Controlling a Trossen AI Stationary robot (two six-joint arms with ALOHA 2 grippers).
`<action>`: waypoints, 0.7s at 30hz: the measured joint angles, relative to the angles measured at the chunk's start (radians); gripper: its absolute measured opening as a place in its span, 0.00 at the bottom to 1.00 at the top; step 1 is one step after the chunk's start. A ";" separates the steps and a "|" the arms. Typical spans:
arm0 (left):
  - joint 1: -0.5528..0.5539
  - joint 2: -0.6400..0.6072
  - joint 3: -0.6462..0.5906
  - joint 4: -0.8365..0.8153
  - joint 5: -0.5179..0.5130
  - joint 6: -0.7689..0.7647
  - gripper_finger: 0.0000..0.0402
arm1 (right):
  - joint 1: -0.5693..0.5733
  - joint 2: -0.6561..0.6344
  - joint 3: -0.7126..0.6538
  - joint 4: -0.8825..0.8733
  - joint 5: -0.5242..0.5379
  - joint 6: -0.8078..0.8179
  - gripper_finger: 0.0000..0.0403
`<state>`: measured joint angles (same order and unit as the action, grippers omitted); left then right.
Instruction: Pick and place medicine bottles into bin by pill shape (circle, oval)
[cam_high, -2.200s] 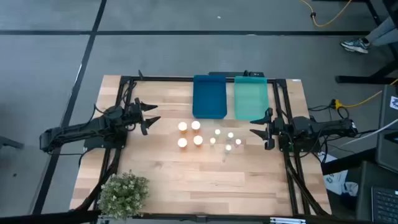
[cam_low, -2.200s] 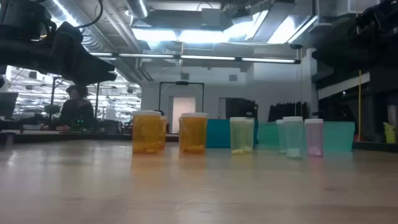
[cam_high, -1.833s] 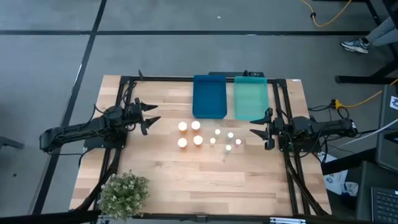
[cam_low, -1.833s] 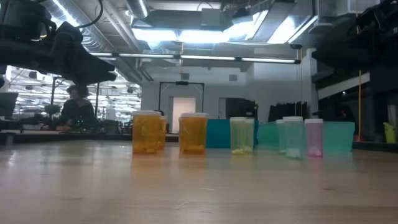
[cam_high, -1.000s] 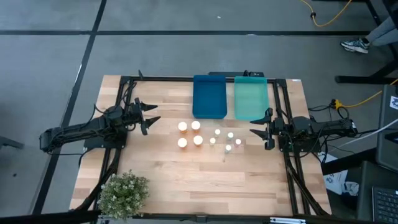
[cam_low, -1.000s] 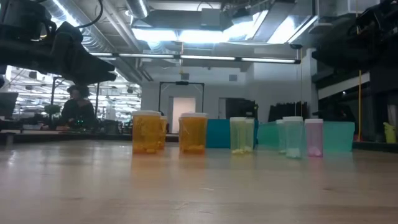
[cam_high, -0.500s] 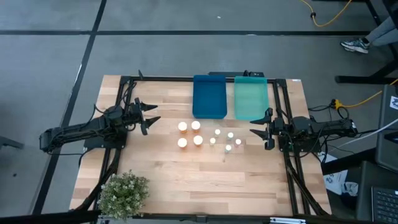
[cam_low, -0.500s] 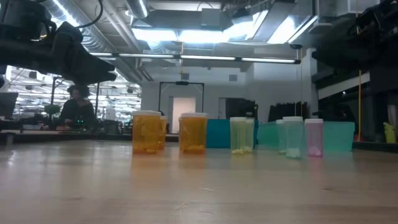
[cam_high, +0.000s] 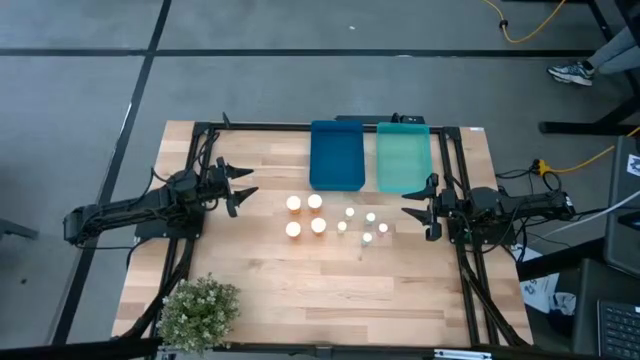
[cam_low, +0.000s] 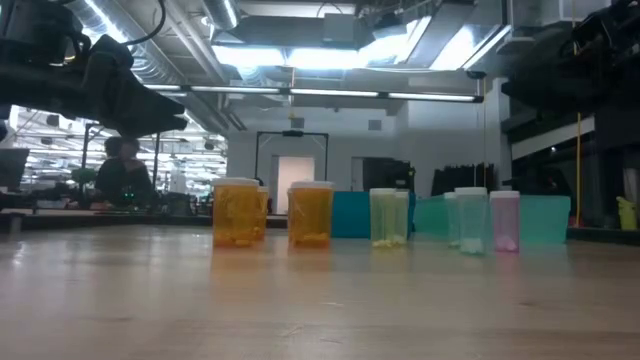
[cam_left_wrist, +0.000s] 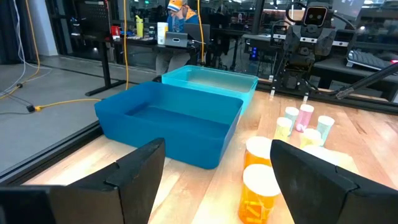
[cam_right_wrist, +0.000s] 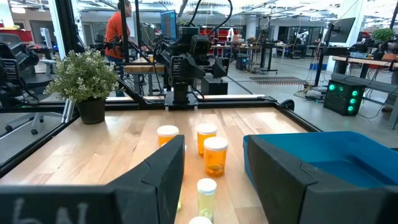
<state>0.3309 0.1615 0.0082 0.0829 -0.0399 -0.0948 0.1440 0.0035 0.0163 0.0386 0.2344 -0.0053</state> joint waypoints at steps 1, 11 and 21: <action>0.000 0.000 0.000 0.000 0.000 0.000 0.70 | 0.000 0.000 0.000 0.000 0.000 0.000 0.44; 0.000 0.000 0.000 0.000 0.000 -0.035 0.70 | 0.000 0.000 0.000 0.000 0.000 0.000 0.44; 0.000 0.000 0.000 0.081 -0.111 -0.105 0.70 | 0.000 0.000 0.000 0.000 0.000 0.000 0.44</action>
<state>0.3313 0.1616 0.0079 0.1635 -0.1510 -0.2000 0.1440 0.0033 0.0163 0.0387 0.2348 -0.0051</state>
